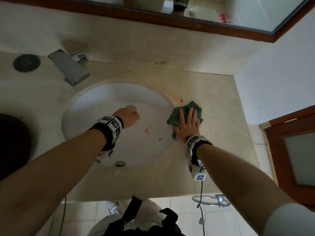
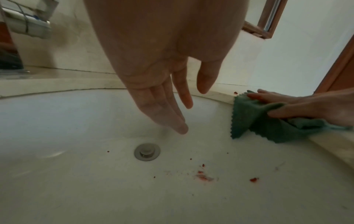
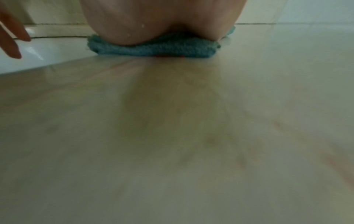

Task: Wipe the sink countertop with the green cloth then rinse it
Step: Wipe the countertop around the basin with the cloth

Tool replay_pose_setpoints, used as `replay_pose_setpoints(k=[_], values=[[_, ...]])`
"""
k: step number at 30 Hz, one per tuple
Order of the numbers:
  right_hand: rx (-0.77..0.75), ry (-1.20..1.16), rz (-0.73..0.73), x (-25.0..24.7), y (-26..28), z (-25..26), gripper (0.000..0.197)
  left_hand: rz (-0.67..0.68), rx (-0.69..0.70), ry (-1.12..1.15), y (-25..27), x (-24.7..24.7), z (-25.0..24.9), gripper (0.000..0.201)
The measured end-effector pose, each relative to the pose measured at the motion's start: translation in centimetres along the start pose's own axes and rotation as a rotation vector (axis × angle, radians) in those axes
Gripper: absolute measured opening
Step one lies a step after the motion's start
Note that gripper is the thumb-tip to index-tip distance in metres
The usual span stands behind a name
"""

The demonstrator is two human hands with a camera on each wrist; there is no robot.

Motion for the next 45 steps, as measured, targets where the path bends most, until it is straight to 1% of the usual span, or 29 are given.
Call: replay_pose_setpoints(k=[2, 4, 7, 9, 11, 15, 19, 23, 27, 31, 35, 37, 40, 45], values=[[0.081, -0.091, 0.024, 0.6, 2.1, -0.5, 0.084, 0.006, 0.021, -0.004, 0.7, 0.3, -0.5, 0.033], [0.162, -0.168, 0.036, 1.2, 4.0, -0.6, 0.088, 0.021, 0.034, 0.000, 1.5, 0.7, -1.0, 0.029], [0.242, -0.221, 0.073, 2.0, 5.5, -0.6, 0.081, 0.046, 0.056, 0.024, 2.2, 1.4, -1.3, 0.028], [0.266, -0.219, 0.086, 2.2, 5.6, -0.7, 0.076, 0.047, 0.068, 0.022, 2.3, 1.4, -1.3, 0.029], [0.267, -0.200, 0.092, 2.2, 5.4, -0.9, 0.075, 0.049, 0.063, 0.021, 2.1, 1.4, -1.1, 0.030], [0.213, -0.144, 0.076, 1.1, 2.9, -1.6, 0.082, 0.034, 0.028, 0.010, 0.9, 0.5, -0.3, 0.031], [0.131, -0.067, 0.050, -0.5, -1.7, -1.8, 0.084, 0.044, -0.018, -0.009, -1.1, -0.2, 0.9, 0.034], [0.001, 0.012, 0.046, -1.8, -5.9, -0.9, 0.082, 0.020, -0.075, 0.051, -3.1, -1.4, 1.3, 0.022], [-0.122, 0.072, 0.021, -3.4, -10.0, 1.3, 0.080, 0.011, -0.133, 0.116, -5.2, -2.6, 2.2, 0.031], [-0.274, 0.149, -0.023, -5.1, -13.3, 4.5, 0.077, 0.001, -0.170, 0.157, -6.4, -3.6, 2.9, 0.025], [-0.412, 0.192, -0.063, -6.5, -15.8, 8.0, 0.074, -0.035, -0.205, 0.143, -6.7, -4.7, 4.1, 0.024], [-0.428, 0.186, -0.056, -6.7, -16.2, 8.8, 0.073, -0.042, -0.224, 0.136, -6.5, -5.2, 4.7, 0.022], [-0.418, 0.172, -0.045, -6.6, -15.8, 8.6, 0.071, -0.044, -0.230, 0.149, -6.2, -5.3, 4.6, 0.018], [-0.345, 0.159, -0.005, -5.4, -12.7, 6.1, 0.071, -0.022, -0.166, 0.164, -5.2, -4.8, 2.9, 0.024]])
Point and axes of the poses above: each hand's wrist, its own y-axis away from the middle knuckle, its own x-axis out of the palm, z = x × y, the point moved 9 cm from there along -y, towards the middle knuckle, and after that the axes turned 8 degrees about y, right-handed, at the moved point
